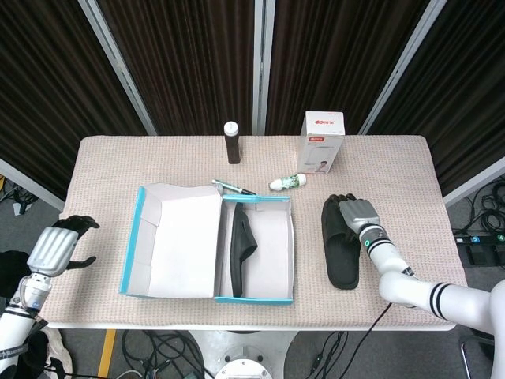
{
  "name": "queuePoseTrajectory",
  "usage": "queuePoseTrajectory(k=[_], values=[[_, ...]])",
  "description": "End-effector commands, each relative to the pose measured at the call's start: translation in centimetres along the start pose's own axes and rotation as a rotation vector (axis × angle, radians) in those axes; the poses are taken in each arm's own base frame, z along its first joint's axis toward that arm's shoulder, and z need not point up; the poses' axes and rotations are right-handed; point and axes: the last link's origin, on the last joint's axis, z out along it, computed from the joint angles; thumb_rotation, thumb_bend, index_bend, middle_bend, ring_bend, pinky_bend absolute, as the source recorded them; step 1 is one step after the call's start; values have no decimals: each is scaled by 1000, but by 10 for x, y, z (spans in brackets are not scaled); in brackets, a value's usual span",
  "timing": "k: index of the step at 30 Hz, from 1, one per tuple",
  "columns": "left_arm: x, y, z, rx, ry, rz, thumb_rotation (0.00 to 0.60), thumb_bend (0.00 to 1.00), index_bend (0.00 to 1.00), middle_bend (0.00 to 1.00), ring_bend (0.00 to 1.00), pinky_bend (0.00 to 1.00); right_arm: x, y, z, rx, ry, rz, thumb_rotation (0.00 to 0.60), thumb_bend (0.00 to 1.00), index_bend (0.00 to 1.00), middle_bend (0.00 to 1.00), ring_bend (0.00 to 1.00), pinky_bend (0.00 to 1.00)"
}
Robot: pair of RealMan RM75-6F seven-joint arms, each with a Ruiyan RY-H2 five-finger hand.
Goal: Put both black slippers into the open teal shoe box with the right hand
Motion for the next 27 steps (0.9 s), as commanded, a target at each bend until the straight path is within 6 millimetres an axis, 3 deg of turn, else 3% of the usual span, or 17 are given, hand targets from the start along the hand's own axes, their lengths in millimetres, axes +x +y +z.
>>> queuePoseTrajectory(k=[1,12,27], values=[[0,0,0,5,1,-2,600,135,318,258,219,324,-5,-3,5,18,-5,0,600,26,46,92,1,187],[1,-1,2,15,3,-9,600,134,318,258,219,326,-12,-4,12,7,-13,9,600,32,44,139,17,187],[-2,0,2,16,-11,-10,600,134,318,258,219,326,-14,-3,12,-6,16,15,600,83,88,346,223,219]])
